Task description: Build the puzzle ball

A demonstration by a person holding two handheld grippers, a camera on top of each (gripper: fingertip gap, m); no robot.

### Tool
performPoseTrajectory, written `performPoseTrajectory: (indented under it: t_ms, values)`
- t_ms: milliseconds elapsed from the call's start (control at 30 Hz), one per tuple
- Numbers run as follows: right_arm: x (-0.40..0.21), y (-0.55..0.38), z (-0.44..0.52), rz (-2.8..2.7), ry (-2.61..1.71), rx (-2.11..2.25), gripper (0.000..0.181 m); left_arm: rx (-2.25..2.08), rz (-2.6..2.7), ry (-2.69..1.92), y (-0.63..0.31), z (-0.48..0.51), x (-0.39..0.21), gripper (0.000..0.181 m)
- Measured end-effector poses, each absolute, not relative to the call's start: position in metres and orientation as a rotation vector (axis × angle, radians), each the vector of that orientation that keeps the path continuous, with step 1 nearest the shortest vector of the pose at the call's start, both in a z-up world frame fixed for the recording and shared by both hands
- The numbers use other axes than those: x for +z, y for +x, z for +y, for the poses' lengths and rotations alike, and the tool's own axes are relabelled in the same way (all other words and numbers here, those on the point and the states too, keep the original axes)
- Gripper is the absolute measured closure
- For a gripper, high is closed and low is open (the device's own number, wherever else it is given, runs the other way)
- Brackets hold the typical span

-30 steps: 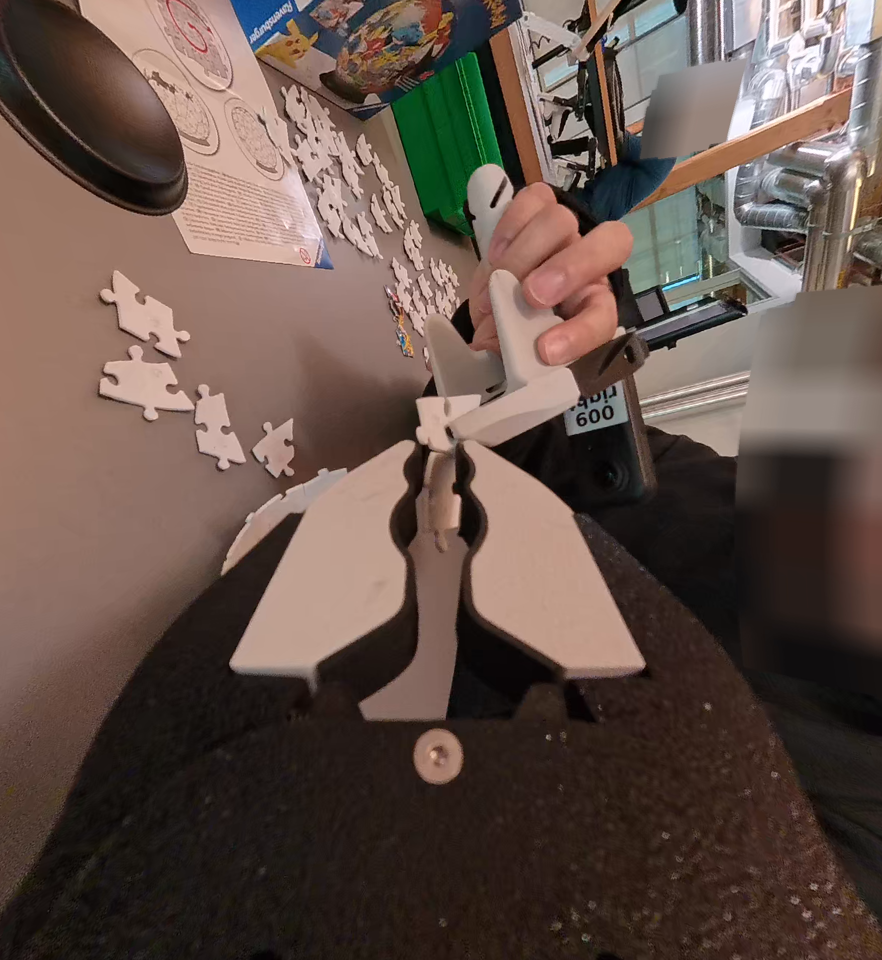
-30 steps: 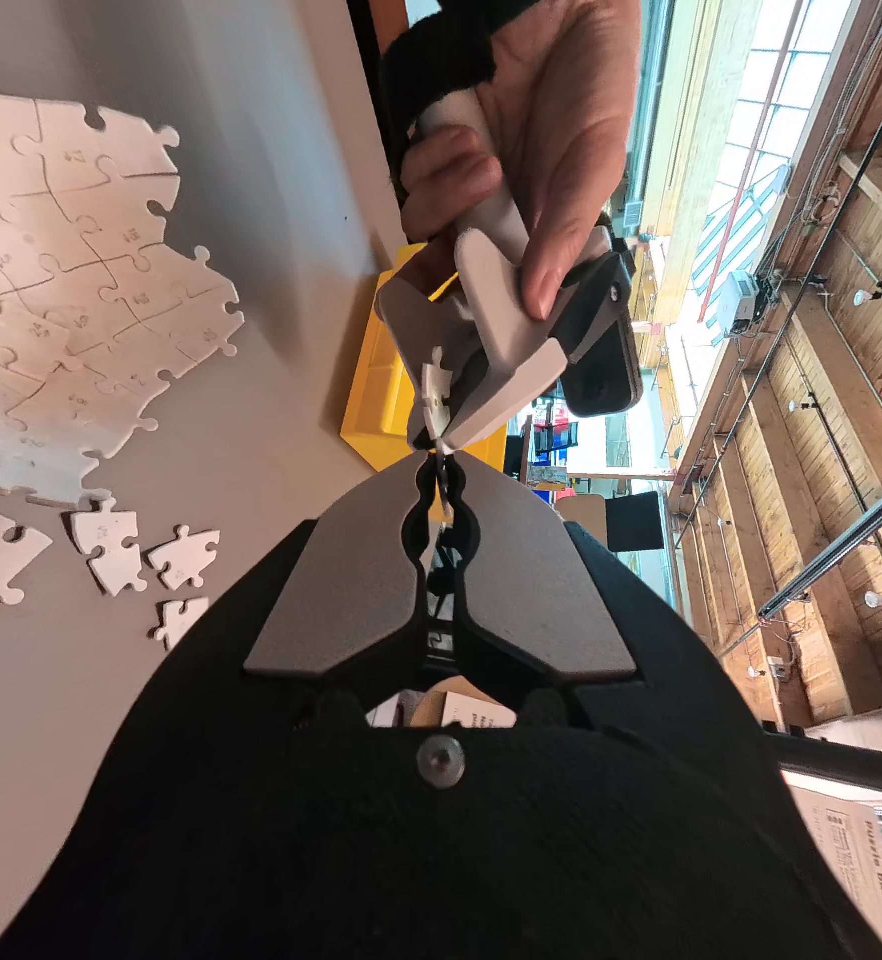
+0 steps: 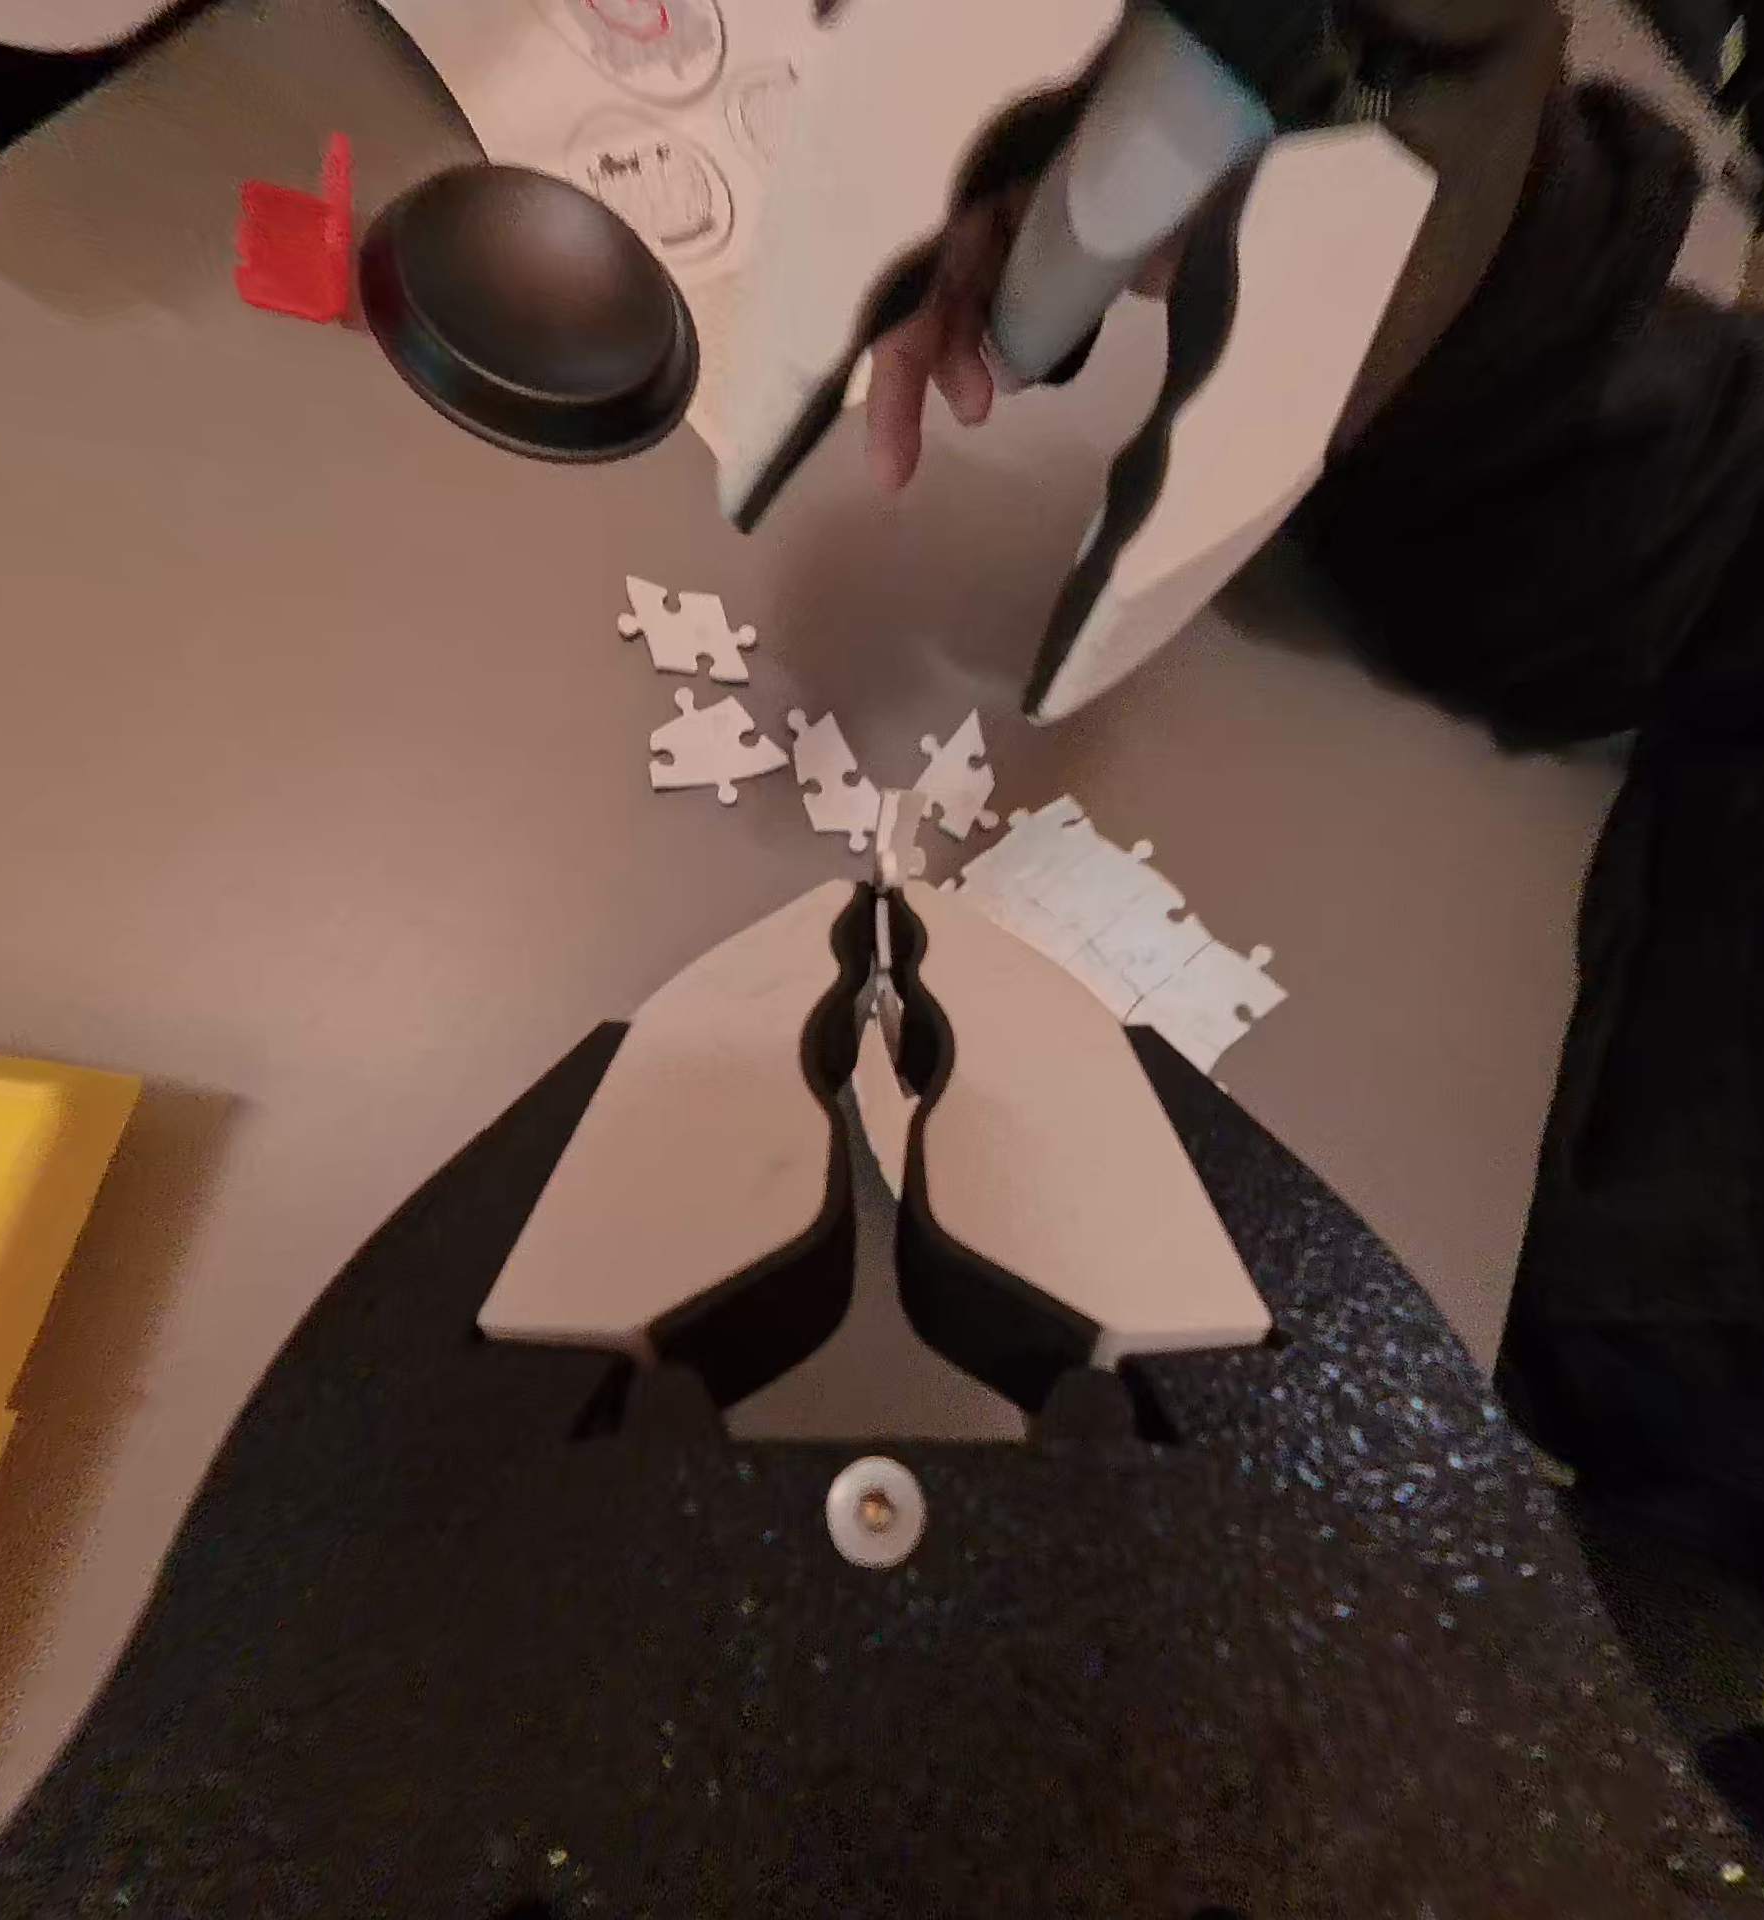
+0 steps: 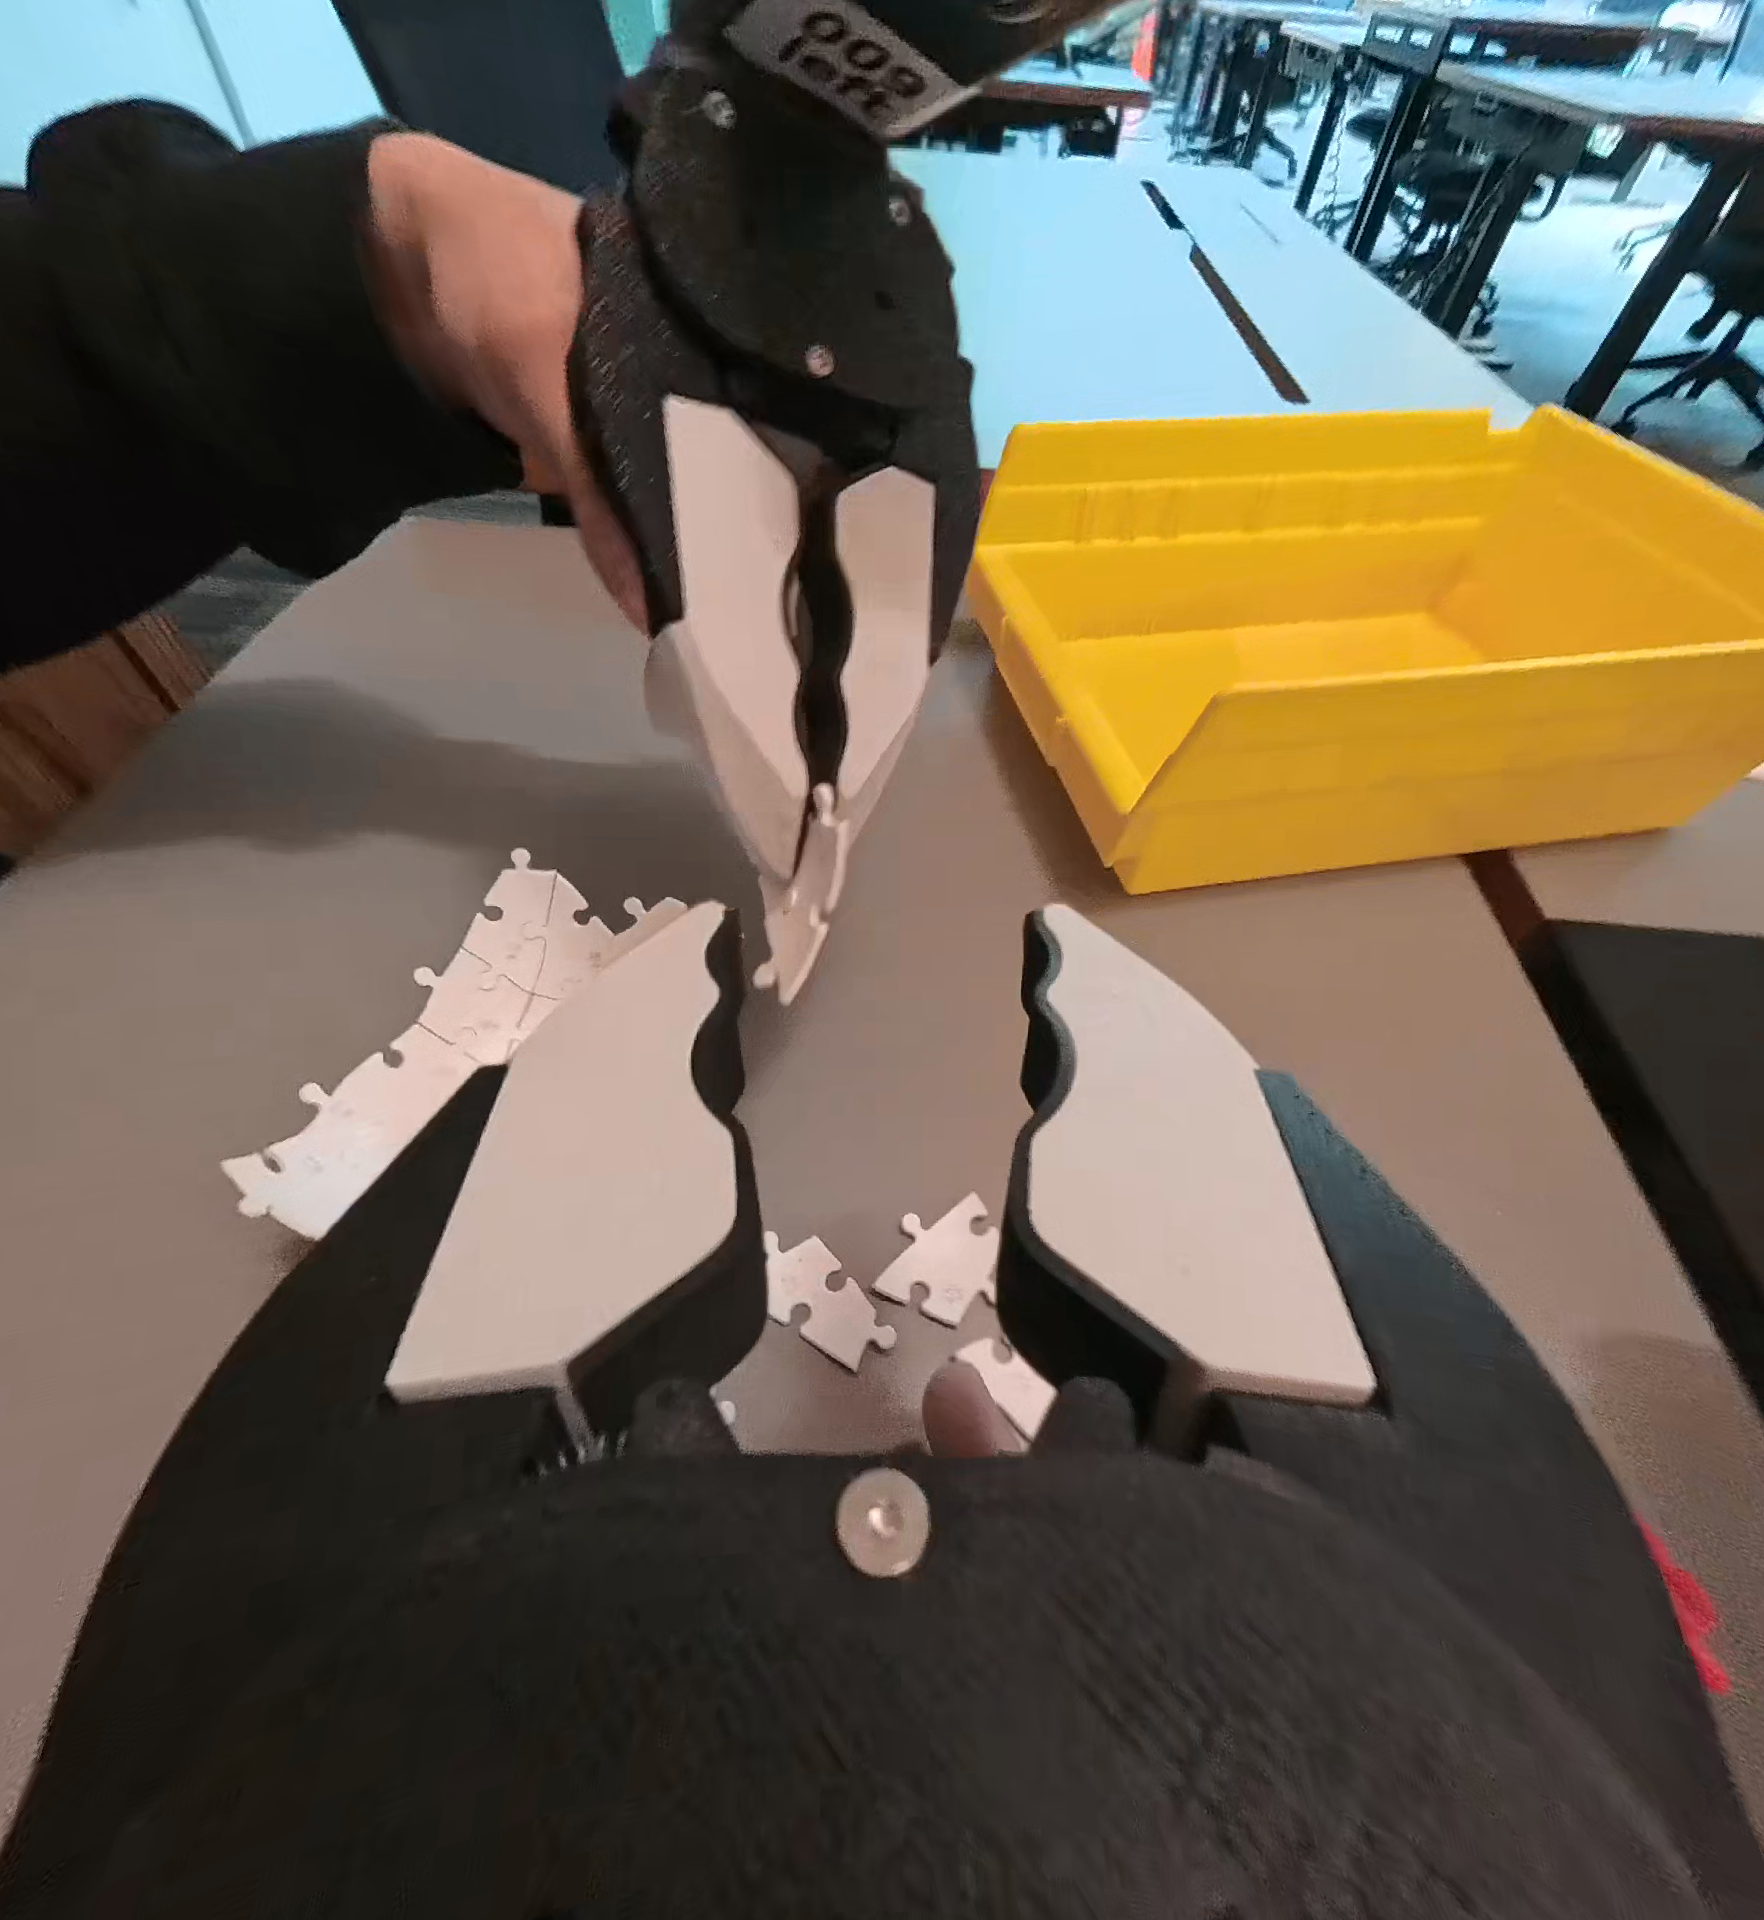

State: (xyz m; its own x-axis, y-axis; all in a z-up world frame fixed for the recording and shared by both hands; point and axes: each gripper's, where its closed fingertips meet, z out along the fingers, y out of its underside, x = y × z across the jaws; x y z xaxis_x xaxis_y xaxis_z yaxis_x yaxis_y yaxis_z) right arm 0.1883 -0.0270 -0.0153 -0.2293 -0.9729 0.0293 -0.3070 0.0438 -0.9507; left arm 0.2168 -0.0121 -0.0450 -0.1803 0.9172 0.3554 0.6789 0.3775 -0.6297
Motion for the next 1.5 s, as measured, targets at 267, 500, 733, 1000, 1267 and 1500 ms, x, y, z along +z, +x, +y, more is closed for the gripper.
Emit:
performPoseTrajectory:
  t_ms: [267,500,733,1000,1267,1500]
  values:
    - [-0.035,0.209,-0.026,1.606,-1.194,-0.958,0.157,0.278,-1.964,-1.587,0.225,-0.001,-0.077,0.179]
    - [-0.057,0.217,-0.021,1.627,-1.234,-0.857,0.166,0.078,-2.008,-1.634,0.232,0.003,-0.089,0.179]
    - [-0.067,0.222,-0.018,1.637,-1.233,-0.813,0.162,0.006,-2.019,-1.631,0.230,0.005,-0.098,0.179]
    - [-0.078,0.227,-0.012,1.659,-1.259,-0.740,0.156,-0.029,-2.038,-1.610,0.233,0.007,-0.102,0.180]
    - [-0.082,0.231,-0.004,1.611,-1.375,-0.756,0.176,-0.016,-2.028,-1.608,0.232,0.007,-0.100,0.180]
    - [-0.087,0.235,-0.002,1.617,-1.406,-0.738,0.178,0.005,-2.040,-1.627,0.235,0.006,-0.101,0.180]
